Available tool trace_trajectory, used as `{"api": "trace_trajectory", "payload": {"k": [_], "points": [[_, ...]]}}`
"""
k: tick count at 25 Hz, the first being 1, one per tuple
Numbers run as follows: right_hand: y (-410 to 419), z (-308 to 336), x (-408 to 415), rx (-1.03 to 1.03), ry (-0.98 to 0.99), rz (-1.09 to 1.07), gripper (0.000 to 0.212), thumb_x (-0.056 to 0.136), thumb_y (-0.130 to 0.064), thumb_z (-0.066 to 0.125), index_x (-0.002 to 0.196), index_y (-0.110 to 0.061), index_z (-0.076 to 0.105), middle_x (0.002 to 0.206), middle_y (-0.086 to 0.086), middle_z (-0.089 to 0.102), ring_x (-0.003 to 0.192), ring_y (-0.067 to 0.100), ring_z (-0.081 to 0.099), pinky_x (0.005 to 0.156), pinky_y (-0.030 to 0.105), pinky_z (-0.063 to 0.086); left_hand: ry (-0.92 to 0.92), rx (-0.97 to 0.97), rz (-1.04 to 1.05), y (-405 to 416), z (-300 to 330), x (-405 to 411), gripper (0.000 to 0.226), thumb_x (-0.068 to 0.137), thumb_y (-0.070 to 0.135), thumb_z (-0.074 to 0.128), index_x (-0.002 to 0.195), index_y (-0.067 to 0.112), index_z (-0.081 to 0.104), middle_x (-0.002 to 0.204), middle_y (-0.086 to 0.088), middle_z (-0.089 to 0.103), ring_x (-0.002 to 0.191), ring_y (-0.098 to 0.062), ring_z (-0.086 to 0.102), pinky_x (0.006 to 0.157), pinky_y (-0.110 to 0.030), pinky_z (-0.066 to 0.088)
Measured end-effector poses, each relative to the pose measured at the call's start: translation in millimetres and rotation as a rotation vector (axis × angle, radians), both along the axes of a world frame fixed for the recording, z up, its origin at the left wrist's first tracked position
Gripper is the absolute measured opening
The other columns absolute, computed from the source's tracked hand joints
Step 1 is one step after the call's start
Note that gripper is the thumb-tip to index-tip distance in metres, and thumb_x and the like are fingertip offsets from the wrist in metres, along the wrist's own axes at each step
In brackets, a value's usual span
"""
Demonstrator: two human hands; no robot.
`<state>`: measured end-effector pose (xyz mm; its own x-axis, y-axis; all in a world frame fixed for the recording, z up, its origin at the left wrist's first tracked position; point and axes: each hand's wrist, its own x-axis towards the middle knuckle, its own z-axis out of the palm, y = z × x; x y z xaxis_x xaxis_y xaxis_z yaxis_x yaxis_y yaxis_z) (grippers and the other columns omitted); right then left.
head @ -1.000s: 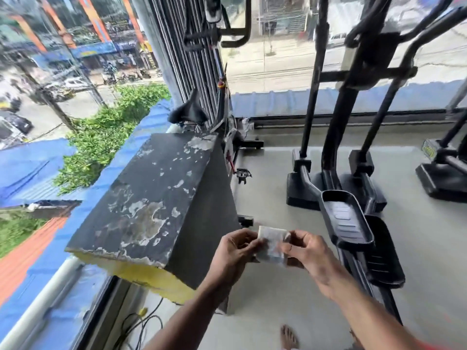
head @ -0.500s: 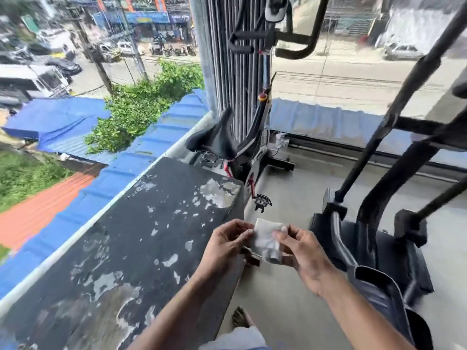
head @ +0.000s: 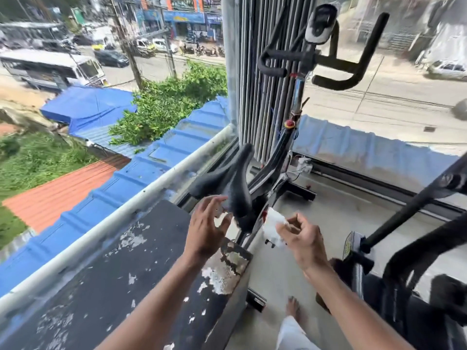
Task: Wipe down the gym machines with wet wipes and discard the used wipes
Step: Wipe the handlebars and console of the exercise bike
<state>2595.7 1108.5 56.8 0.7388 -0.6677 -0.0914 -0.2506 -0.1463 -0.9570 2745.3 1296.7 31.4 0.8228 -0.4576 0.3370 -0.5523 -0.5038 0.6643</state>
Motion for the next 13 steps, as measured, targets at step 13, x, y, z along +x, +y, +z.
{"api": "trace_trajectory", "payload": {"k": [13], "points": [[-162.6,-17.2,251.4,-0.716,-0.291,0.364,0.025,0.086,0.003,0.072,0.106,0.000,0.057,0.107,0.015,0.073,0.087,0.022,0.072,0.082,0.021,0.055,-0.214,0.437,0.375,-88.6,-13.4,95.0,0.046,0.098,0.050,0.043,0.135,0.036,0.066,0.135,0.016,0.065,0.123,-0.015,0.058,0.104,-0.035,0.034]]}}
